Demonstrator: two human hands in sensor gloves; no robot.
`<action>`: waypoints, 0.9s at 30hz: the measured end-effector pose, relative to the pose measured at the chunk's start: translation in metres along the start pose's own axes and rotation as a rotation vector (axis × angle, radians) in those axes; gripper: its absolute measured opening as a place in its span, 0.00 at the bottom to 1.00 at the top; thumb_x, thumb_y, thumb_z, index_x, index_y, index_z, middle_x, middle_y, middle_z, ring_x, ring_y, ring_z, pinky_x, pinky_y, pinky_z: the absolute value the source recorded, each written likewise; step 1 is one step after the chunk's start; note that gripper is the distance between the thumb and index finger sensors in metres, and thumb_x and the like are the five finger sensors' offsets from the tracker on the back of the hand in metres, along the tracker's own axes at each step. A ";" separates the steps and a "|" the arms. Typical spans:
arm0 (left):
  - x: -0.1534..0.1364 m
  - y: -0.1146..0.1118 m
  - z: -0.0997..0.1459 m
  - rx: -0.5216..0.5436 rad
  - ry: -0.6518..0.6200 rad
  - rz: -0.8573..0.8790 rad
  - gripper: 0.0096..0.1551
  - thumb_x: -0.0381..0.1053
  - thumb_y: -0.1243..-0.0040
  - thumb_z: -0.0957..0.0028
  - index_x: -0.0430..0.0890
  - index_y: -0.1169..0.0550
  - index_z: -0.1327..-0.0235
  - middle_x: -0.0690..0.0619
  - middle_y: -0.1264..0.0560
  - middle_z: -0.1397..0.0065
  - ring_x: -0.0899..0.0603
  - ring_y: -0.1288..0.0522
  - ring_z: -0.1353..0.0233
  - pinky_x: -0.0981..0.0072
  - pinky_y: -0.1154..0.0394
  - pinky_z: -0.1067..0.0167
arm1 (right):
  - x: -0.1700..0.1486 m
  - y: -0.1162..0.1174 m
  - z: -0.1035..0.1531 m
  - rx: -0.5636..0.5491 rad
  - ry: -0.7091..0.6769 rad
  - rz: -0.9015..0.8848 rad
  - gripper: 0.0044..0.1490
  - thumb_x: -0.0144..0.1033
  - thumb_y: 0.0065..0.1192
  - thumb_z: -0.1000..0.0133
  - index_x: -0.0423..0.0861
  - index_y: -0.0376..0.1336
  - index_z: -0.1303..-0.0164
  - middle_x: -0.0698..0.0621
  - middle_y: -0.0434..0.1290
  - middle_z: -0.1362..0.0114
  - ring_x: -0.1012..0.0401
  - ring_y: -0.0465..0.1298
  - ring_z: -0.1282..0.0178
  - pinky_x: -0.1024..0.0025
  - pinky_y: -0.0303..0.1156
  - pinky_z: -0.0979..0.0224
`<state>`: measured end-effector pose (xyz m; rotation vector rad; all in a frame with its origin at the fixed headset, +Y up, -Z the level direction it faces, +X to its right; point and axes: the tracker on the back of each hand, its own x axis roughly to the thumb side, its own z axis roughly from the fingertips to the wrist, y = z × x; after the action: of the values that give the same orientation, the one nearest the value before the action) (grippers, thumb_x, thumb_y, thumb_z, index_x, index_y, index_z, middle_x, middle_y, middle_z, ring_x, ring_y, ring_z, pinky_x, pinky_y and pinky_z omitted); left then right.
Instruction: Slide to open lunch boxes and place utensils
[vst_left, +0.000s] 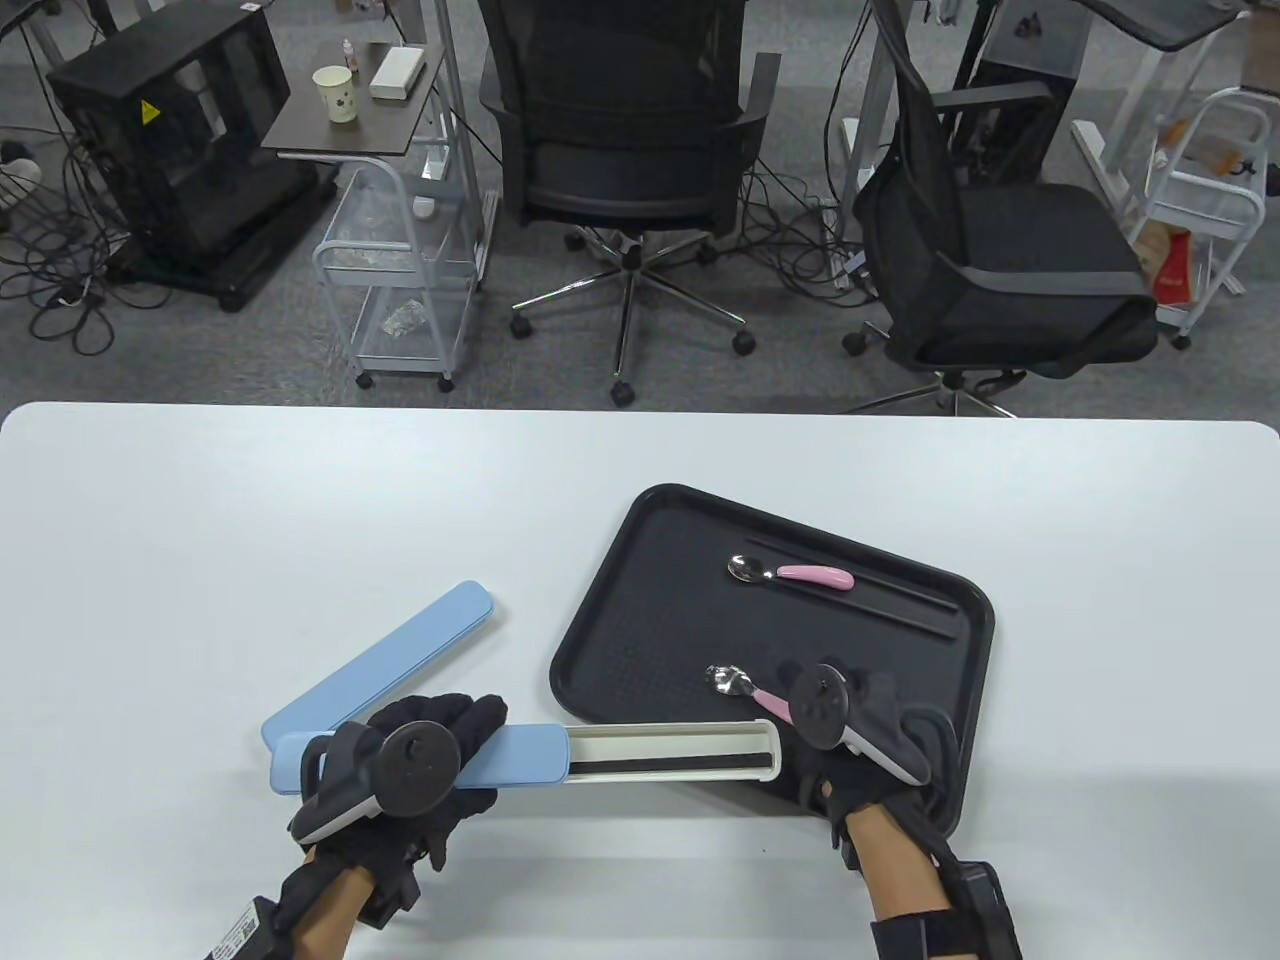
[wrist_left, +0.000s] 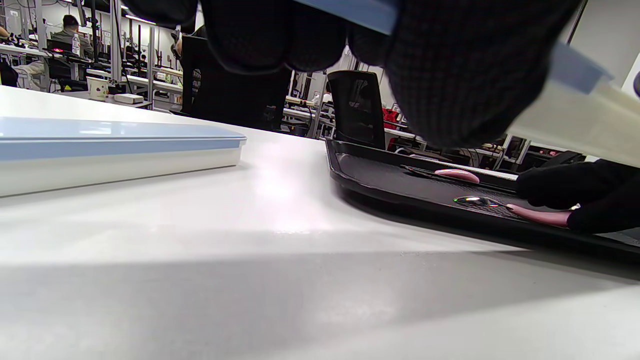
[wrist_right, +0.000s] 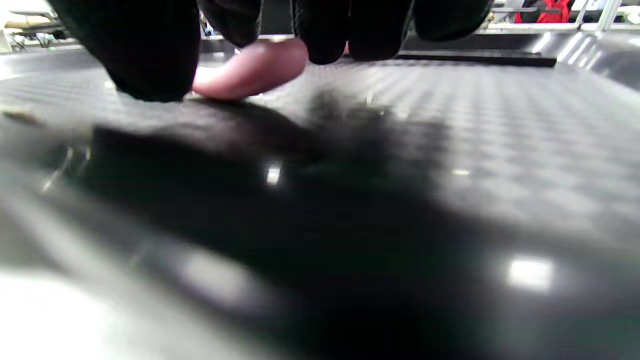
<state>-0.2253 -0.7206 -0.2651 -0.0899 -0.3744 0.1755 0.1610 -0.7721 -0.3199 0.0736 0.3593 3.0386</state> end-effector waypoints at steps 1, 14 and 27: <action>0.000 0.000 0.000 0.000 0.000 -0.001 0.49 0.61 0.27 0.62 0.57 0.38 0.27 0.51 0.38 0.25 0.39 0.36 0.29 0.36 0.44 0.28 | 0.001 0.001 0.000 0.002 0.001 0.002 0.43 0.52 0.66 0.45 0.63 0.50 0.22 0.40 0.51 0.16 0.39 0.57 0.18 0.39 0.55 0.22; 0.000 0.000 0.000 -0.004 0.002 -0.002 0.49 0.61 0.27 0.62 0.57 0.38 0.27 0.52 0.38 0.25 0.39 0.36 0.29 0.36 0.44 0.28 | 0.006 0.001 0.000 -0.002 0.027 0.063 0.34 0.42 0.66 0.43 0.63 0.57 0.25 0.45 0.60 0.22 0.46 0.68 0.28 0.44 0.62 0.25; -0.001 0.000 0.001 -0.004 0.005 0.002 0.49 0.61 0.27 0.62 0.57 0.38 0.27 0.51 0.38 0.25 0.39 0.36 0.29 0.36 0.44 0.28 | -0.001 -0.034 0.019 -0.276 -0.025 -0.012 0.31 0.39 0.65 0.46 0.57 0.63 0.30 0.45 0.66 0.27 0.50 0.74 0.35 0.47 0.68 0.28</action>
<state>-0.2260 -0.7210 -0.2647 -0.0950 -0.3694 0.1767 0.1654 -0.7345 -0.3091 0.0905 -0.0623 3.0380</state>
